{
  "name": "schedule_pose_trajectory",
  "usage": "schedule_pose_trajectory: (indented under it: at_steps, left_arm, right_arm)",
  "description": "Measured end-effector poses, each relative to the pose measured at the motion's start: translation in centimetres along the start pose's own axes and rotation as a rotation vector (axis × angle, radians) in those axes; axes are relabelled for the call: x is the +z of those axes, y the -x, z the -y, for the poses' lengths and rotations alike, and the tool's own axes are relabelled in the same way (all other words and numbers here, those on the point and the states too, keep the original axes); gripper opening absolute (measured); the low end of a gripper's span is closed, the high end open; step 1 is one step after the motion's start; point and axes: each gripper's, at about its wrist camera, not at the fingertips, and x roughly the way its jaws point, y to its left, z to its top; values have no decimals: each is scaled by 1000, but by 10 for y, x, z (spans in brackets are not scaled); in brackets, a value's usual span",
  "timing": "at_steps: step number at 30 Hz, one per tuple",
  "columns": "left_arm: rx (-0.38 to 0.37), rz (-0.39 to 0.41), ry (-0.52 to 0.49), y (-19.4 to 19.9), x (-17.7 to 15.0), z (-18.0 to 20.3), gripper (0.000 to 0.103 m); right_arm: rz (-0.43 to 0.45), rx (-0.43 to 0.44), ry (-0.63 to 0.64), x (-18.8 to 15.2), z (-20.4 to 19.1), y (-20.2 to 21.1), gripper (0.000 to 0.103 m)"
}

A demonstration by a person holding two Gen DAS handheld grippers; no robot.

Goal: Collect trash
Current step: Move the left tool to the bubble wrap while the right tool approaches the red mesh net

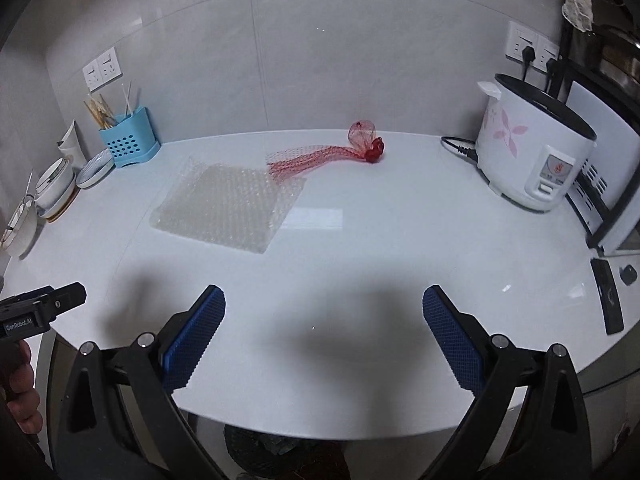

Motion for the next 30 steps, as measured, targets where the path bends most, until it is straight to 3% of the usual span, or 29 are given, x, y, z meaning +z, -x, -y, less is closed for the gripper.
schedule_pose_trajectory:
  at_steps: [10,25,30]
  left_arm:
    - [62,-27,187,-37,61,35,97]
    - [190,-180,535,-132,90,40,96]
    - [219,-203,578,-154,103,42,96]
  right_arm:
    - [12,34,70,73,42,-43,95]
    - [-89,82,125,109,68,-121,95]
    - [-109,95,134,116,71,-142,95]
